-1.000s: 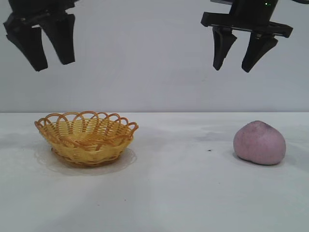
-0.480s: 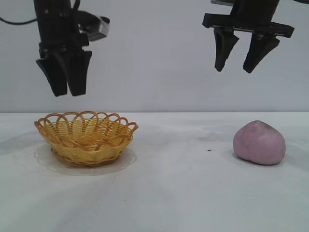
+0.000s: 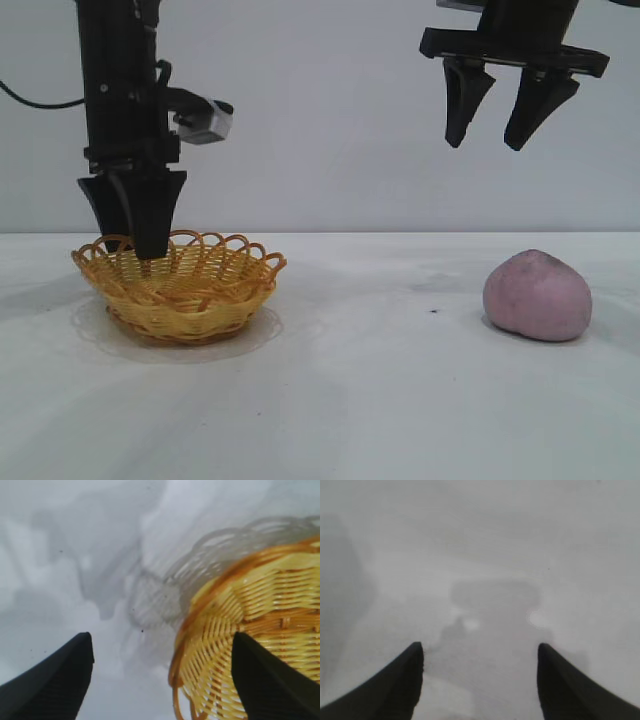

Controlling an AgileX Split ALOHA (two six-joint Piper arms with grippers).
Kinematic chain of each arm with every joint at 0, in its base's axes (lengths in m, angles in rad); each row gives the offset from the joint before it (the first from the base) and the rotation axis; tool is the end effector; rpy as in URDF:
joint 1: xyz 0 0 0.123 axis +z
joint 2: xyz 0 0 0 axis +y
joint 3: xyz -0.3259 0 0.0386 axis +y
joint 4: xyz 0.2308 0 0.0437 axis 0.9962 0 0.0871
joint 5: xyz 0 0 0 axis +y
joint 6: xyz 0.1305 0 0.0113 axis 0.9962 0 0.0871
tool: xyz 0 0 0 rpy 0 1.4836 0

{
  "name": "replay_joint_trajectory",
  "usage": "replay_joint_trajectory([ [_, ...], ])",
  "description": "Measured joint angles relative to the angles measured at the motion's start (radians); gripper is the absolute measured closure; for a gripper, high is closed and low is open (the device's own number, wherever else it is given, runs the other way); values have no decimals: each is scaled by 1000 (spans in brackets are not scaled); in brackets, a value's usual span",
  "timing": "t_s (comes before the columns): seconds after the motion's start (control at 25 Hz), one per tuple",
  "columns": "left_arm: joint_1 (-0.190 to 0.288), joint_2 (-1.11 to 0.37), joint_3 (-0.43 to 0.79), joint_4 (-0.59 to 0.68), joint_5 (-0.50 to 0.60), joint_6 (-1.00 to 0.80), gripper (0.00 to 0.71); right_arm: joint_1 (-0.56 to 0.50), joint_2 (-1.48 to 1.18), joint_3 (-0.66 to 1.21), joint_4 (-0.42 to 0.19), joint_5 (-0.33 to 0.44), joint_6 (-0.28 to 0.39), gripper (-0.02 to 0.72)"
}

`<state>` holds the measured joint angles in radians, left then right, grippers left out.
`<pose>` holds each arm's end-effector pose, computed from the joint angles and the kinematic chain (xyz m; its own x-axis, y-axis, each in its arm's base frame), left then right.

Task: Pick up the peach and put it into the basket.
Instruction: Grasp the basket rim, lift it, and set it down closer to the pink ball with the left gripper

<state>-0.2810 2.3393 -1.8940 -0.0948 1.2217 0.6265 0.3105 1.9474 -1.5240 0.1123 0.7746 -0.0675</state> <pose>0.4582 -0.1444 0.1400 -0.6420 0.7655 -0.0435 0.7661 0.6380 -0.0779 0.4181 0.1449 0.2400 -0.8562 -0.2612 -0.4458 -0.3269 0.9420 0.0759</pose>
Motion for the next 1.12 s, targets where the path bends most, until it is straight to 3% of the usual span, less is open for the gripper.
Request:
replay_joint_trajectory([
  [0.08,0,0,-4,-18,0,5,569,0,0,0,0,-2,0,282],
  [0.12,0,0,-5,-25,-2,10,624,0,0,0,-2,-4,0,282],
  [0.32,0,0,-7,-104,3,-12,640,0,0,0,-9,-6,0,282],
  [0.36,0,-2,-7,-115,4,-27,710,0,0,0,-9,-6,0,282],
  [0.88,0,-157,-5,-134,1,-479,710,0,0,0,-26,-6,0,282],
  [1.12,0,-258,127,-197,1,-545,710,0,0,0,-29,-10,0,282],
])
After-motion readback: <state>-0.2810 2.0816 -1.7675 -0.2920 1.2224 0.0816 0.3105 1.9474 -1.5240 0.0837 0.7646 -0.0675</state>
